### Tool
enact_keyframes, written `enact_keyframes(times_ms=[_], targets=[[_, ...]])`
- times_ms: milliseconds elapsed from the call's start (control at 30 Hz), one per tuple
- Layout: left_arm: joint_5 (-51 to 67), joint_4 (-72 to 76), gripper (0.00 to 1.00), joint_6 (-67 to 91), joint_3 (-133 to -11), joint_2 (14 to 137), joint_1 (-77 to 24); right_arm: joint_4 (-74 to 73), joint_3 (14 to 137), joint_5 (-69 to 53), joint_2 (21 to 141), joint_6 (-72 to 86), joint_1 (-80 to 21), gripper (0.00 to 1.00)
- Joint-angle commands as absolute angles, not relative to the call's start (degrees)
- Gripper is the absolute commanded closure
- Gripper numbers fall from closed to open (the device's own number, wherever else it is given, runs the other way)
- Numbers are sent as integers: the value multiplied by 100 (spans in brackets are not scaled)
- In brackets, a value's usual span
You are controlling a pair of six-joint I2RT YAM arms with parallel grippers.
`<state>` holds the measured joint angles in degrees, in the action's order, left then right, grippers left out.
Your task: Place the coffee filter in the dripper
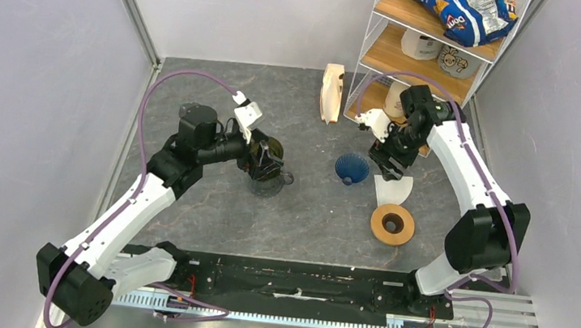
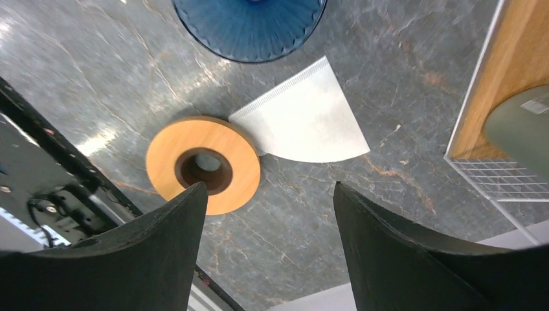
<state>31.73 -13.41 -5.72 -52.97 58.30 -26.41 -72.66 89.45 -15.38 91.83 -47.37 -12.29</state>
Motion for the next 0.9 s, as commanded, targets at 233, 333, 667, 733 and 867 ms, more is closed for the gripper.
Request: enact_keyframes(times_ms=[233,333,667,733,867], targets=[[3148,-1067,12,-256,-5791,5992,-2628,-5532,8043,-818,10129,-4929,-930,21],[3112,-1125,12,-349,-5783,5989,-2628,-5269,8041,-822,10467,-4491,-930,15],[3067,-1105,12,-423,-5735,5990,-2598,-4619,7582,-643,10887,-3712,-932,7],[3068,-1099,12,-430,-5730,5990,-2599,-4503,7466,-676,10911,-3727,-931,7],[3079,-1099,12,-448,-5730,5998,-2593,-4473,7419,-753,11040,-3678,-931,10]])
